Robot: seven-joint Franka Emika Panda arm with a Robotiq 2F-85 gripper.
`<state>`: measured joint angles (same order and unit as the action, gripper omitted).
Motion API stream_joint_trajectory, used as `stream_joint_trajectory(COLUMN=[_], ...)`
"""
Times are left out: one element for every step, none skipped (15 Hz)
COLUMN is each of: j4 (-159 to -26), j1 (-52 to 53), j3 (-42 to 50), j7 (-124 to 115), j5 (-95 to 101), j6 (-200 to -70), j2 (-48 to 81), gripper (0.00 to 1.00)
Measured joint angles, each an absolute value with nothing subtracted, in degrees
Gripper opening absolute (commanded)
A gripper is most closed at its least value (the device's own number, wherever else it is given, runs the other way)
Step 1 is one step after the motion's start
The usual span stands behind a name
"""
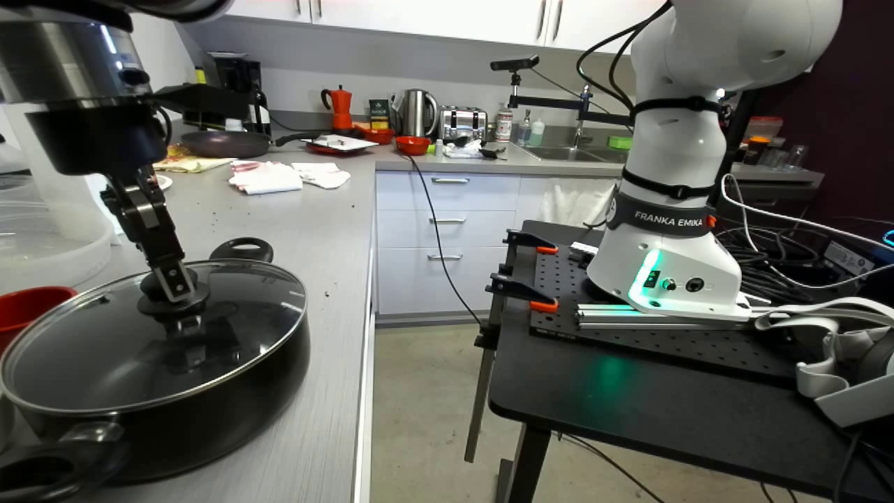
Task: Remove the glass lid from the pot.
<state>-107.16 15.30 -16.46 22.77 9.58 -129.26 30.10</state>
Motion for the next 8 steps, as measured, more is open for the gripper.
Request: stream_joint_trajectory(j4=[-107.2,-107.2,-107.2,-107.2,-107.2,-107.2,-107.2,-107.2], j1=[15.3,15.3,15.3,15.3,15.3,15.4,15.4,15.4], j3=[-16.5,-16.5,-16.5,-16.5,-16.5,-16.5,-16.5,-16.6], j7=[22.8,22.8,22.8,22.8,22.8,22.8,22.8,22.8], j5=[9.6,9.6,9.6,9.6,9.6,9.6,9.6,9.6], j6=[-129.3,-129.3,-129.3,-129.3,-129.3,-129.2,-129.1,-128.9], j2=[30.1,30.1,30.1,30.1,30.1,30.1,30.0,29.8], gripper=[0.25,0.25,0.25,0.25,0.25,0.25,0.25,0.25])
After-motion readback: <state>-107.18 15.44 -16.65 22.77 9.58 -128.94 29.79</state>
